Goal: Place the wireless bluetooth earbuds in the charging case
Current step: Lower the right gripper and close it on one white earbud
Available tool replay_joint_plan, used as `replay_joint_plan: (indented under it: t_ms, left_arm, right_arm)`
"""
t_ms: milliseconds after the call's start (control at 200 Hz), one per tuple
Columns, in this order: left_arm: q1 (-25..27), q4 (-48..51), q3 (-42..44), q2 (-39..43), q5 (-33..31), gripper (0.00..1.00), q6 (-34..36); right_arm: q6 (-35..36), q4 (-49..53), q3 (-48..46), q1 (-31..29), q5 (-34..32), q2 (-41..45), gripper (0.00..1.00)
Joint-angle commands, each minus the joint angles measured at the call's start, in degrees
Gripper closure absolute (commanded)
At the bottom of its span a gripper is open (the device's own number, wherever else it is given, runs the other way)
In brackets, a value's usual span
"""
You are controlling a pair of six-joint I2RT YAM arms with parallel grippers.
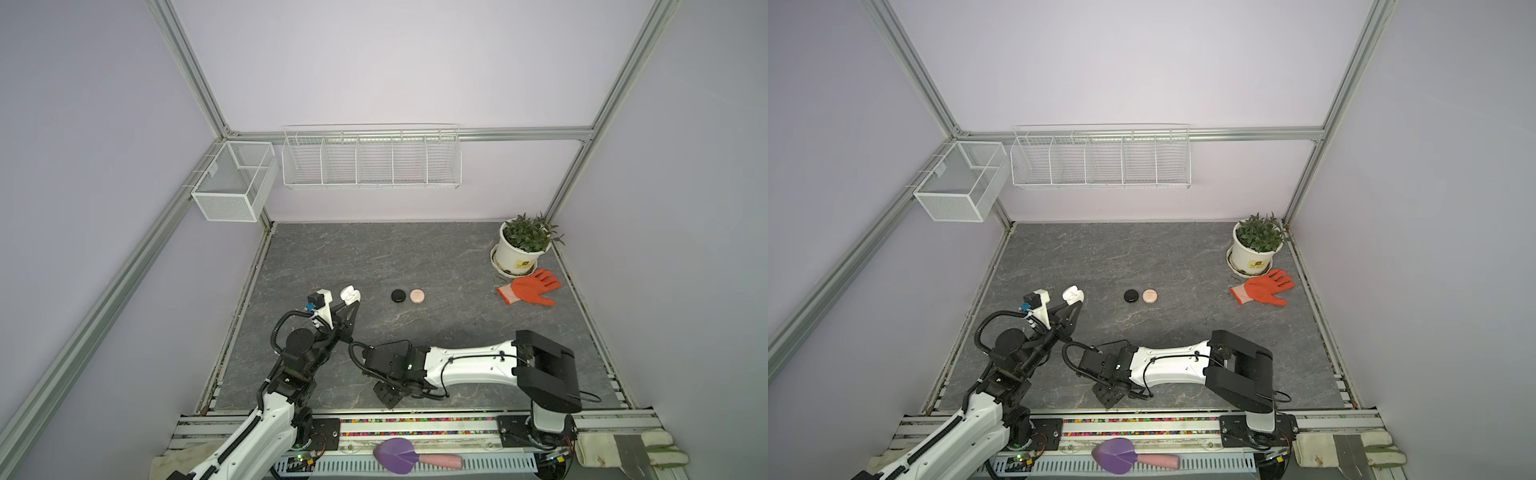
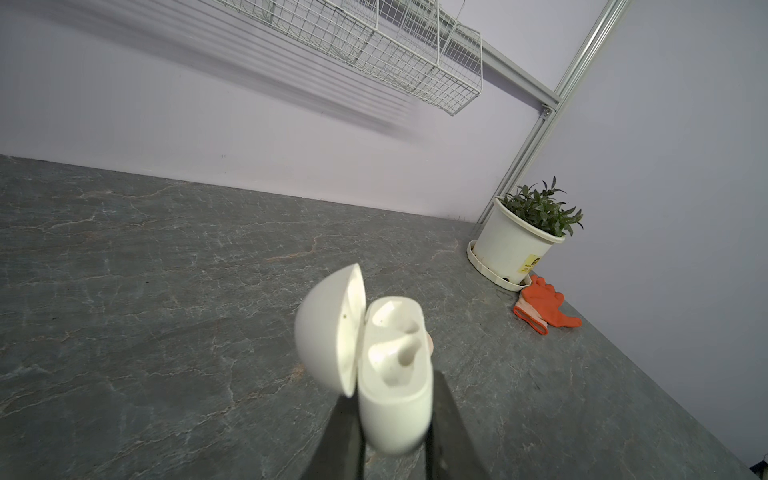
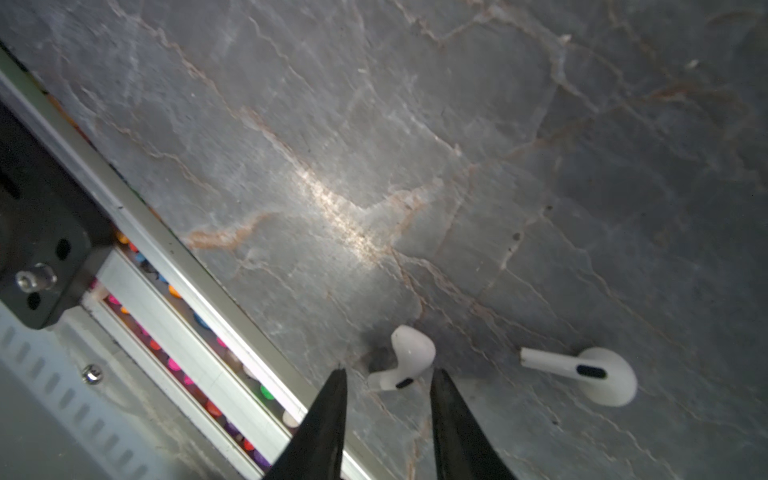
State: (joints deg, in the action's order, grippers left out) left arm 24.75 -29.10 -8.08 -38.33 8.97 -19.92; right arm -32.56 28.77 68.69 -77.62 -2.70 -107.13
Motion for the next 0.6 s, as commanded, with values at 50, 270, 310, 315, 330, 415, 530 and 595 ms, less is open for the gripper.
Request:
replay_joint_plan:
  t_ms: [50, 270, 310, 315, 330, 415, 530, 595]
  left_arm:
    - [-0.24, 0.55, 0.58, 1.08, -0.79, 1.0, -0.26]
    - [-0.24, 0.36, 0.69, 1.24, -1.11, 1.0, -0.55]
    - [-0.3, 0.32, 0.77, 1.28, -1.11, 1.0, -0.56]
    - [-0.26, 0.3, 0.82, 1.26, -1.08, 1.0, -0.51]
    - [-0.28, 0.28, 0.9, 1.24, -1.11, 1.0, -0.54]
    - [-0.24, 0.28, 1.02, 1.39, -1.24, 1.0, -0.56]
    - [-0.24, 0.36, 1.01, 1.49, -1.28, 1.0, -0.56]
    - [-0.26, 0.45, 1.09, 1.61, -1.33, 1.0, -0.68]
  right_arm:
    - [0.47, 1.28, 1.07, 0.85, 1.89, -1.43, 0.64]
    - [0.6, 1.1, 1.38, 1.77, 2.16, -2.64, 0.65]
    - [0.65, 0.76, 1.32, 1.86, 2.26, -2.64, 0.65]
    - [0.7, 0.76, 1.3, 1.82, 2.26, -2.64, 0.65]
    - [0.84, 0.71, 1.39, 1.81, 2.33, -2.71, 0.66]
    - [1.24, 1.1, 2.13, 1.86, 2.35, -3.33, 0.67]
    - [1.82, 1.51, 2.98, 1.78, 2.04, -4.11, 0.68]
    - [2.21, 2.22, 3.73, 1.55, 0.93, -4.68, 0.68]
